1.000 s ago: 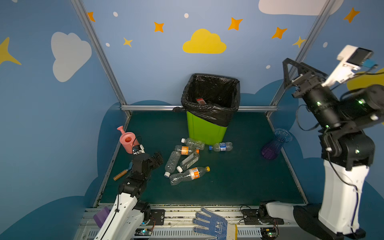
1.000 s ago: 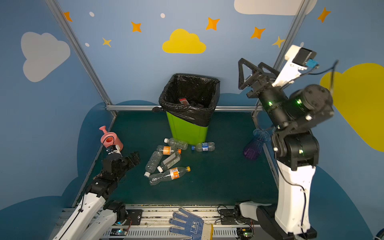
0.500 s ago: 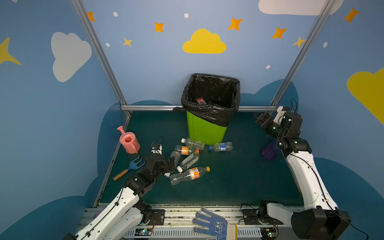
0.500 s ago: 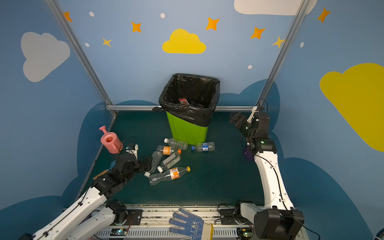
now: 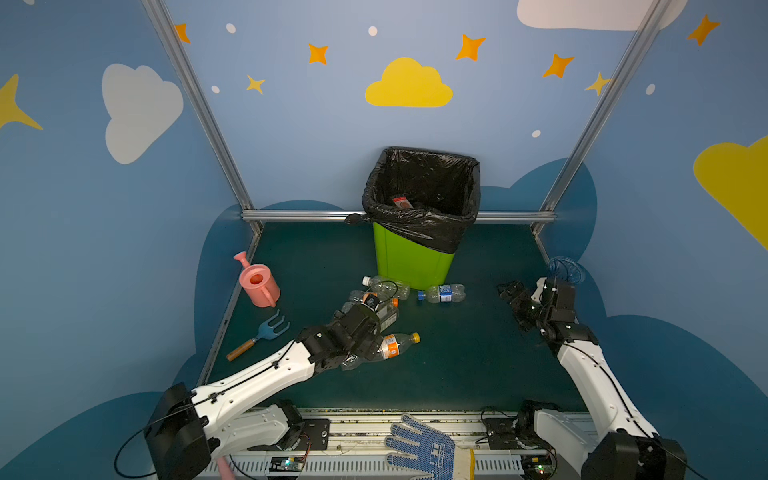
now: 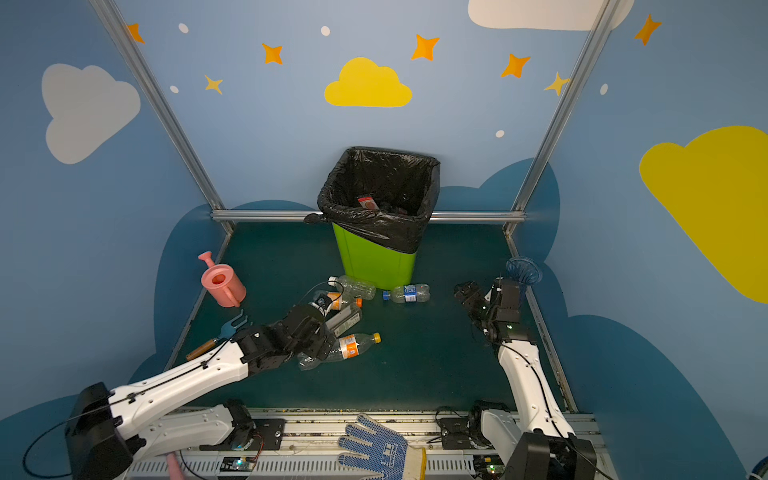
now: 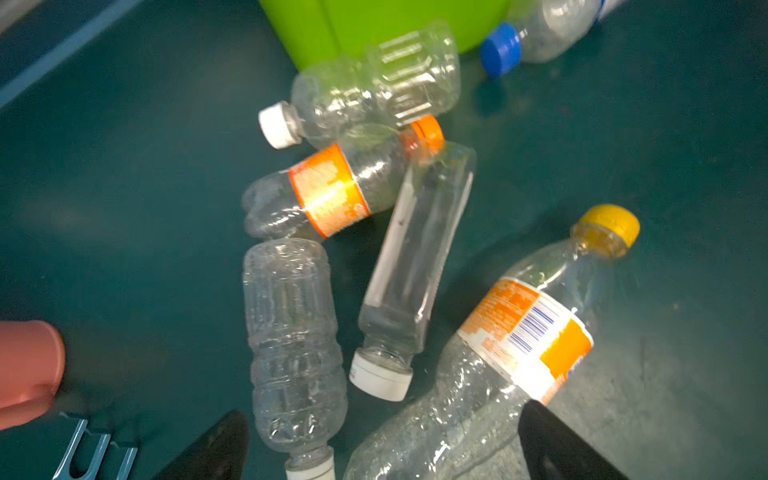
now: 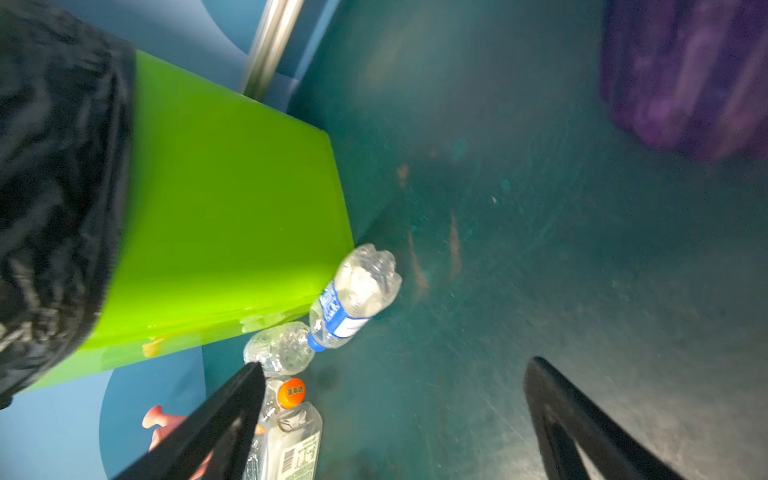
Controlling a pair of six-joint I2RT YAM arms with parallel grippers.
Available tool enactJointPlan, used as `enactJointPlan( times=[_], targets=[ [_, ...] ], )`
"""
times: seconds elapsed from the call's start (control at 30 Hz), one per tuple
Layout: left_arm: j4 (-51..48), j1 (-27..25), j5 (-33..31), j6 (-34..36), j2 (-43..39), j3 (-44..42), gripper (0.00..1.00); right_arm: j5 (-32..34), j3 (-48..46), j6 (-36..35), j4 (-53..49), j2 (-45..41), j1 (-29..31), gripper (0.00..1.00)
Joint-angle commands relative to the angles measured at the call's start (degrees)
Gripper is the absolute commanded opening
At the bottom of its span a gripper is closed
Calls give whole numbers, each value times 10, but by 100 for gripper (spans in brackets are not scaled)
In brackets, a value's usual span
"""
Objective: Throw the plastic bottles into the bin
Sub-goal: 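Reach the left gripper into the pile and close on a yellow-capped bottle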
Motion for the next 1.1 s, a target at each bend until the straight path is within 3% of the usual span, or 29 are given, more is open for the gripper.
enactJointPlan(
  times=[0.0, 0.5, 0.7, 0.87, 1.07],
  targets=[
    [-43, -15, 43, 42, 39, 29, 100, -4, -19, 19, 15, -22, -8, 96],
    [-156, -44, 86, 90, 251, 172, 94, -21, -44, 28, 11, -26, -42, 97],
    [-167, -45, 82, 112, 293, 192, 90, -32, -56, 28, 10, -34, -62, 97],
    [-178, -47, 92, 124, 326, 212, 78, -43, -68, 29, 13, -38, -80, 97],
    [-178, -52, 108, 128, 361, 226, 75, -57, -76, 29, 11, -43, -102, 97]
  ],
)
